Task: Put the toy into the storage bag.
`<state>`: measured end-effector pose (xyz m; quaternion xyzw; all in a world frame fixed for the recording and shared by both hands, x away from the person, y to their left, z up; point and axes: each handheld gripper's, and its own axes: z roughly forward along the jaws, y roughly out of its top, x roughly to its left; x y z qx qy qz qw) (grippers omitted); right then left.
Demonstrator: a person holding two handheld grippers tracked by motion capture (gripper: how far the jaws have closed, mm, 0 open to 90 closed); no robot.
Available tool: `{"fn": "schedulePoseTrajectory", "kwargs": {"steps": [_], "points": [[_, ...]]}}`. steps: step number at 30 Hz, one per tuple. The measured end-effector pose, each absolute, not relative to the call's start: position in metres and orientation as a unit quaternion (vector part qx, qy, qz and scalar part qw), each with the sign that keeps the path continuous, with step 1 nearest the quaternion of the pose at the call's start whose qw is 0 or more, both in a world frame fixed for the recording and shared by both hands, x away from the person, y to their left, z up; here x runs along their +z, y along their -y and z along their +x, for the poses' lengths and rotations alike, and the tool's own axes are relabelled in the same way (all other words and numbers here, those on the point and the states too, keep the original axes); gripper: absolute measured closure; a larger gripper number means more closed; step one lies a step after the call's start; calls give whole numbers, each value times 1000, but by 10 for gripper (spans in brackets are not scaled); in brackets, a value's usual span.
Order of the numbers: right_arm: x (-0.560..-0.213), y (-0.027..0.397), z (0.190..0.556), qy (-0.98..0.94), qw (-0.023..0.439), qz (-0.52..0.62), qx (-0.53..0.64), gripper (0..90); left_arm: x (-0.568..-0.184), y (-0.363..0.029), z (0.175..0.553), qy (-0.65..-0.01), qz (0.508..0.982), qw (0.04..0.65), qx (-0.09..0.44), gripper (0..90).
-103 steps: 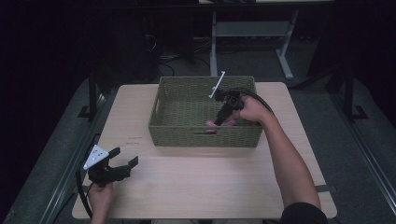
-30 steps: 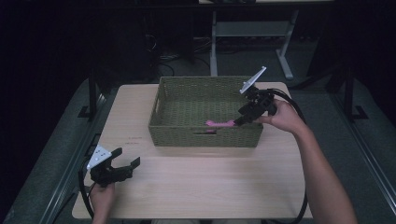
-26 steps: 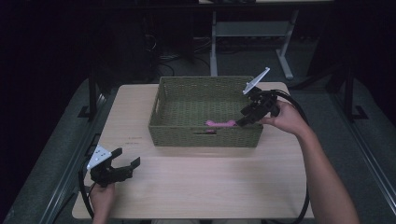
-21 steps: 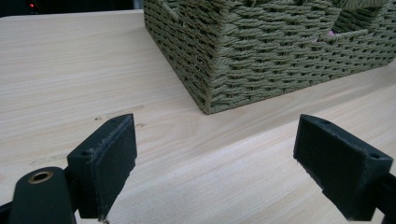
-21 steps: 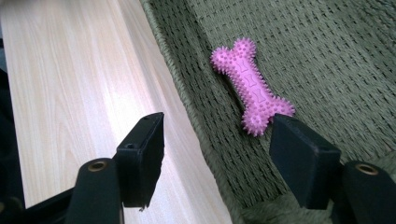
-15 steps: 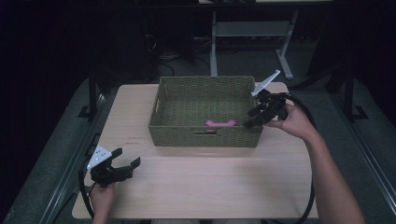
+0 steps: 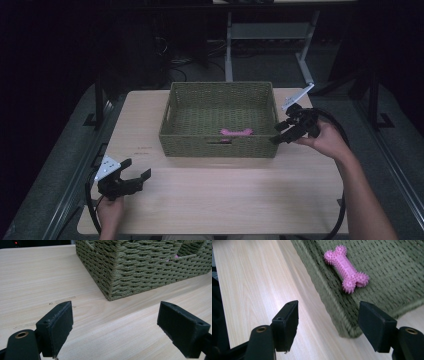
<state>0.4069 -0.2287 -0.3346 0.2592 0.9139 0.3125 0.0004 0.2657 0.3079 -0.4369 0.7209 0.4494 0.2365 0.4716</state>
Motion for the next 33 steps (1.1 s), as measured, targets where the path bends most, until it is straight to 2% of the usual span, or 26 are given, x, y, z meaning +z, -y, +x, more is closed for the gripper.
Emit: {"fn": "schedulePoseTrajectory", "kwargs": {"steps": [17,25,33], "points": [[-355,253,375,-905,5,276,323,323,-437,-306,266,-447,723,470,237,128],[-377,268,349,-899,4,290,327,314,-437,-304,266,-445,726,468,236,128],[-401,277,317,-891,34,309,330,280,-437,-303,267,-441,729,466,239,128]]}}
